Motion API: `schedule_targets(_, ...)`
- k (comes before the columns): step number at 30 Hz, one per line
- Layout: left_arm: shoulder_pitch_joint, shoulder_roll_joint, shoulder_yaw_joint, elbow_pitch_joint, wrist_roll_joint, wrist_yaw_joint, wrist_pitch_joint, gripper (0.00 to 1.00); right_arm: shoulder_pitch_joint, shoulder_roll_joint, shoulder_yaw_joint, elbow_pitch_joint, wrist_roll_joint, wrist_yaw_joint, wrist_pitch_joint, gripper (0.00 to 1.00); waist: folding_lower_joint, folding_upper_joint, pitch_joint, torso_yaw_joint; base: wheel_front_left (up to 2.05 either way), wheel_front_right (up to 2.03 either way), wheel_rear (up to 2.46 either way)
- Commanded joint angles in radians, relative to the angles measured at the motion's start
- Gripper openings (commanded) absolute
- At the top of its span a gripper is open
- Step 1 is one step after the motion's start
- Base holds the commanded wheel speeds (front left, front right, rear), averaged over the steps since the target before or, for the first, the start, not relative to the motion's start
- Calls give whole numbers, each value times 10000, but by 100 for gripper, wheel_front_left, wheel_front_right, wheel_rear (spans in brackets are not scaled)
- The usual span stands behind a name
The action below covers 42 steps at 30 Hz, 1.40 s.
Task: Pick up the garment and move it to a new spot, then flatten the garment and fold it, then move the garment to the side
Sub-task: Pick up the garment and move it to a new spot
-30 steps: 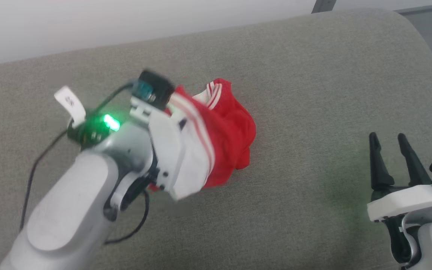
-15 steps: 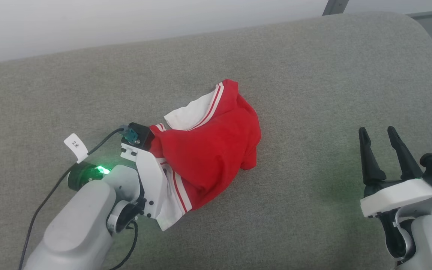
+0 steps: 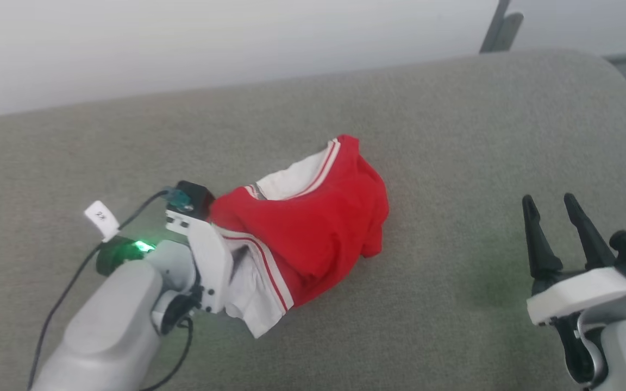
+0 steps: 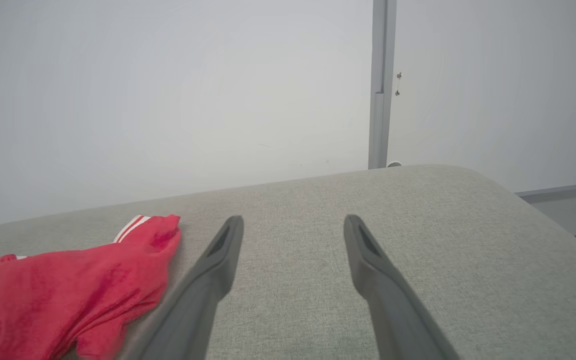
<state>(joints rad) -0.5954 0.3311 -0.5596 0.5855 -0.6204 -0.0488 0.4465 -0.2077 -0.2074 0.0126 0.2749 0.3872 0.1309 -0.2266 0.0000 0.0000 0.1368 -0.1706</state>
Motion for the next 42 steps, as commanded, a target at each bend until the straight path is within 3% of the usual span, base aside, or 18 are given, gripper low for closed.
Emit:
schedule_targets(1,54,135,124,-81,18,-5,-283,100,116,-52,-18,-8,-32,-3,41,100,0,0,-301,214,0,0,0)
schedule_targets(10,1336,957,1103,-1257,-54,322,-2996,100,726,-134,-260,-124,-166,-3,199,100,0,0,-1255,810,0,0,0)
schedule_targets(22,4064,2195,2846,-3230,-258,1231,-6224,100,1292,-78,-692,-427,-342,-3,383,100,0,0,-1790,1572,0,0,0)
schedule_targets(31,5595,2516,3808,-4050,-574,1589,-6862,100,1540,20,-915,-638,-459,-3,452,100,0,0,-1941,1952,0,0,0)
schedule_targets(42,6885,2132,4511,-4573,-657,1649,-7099,100,1769,162,-1108,-697,-429,-3,419,100,0,0,-2023,2301,0,0,0)
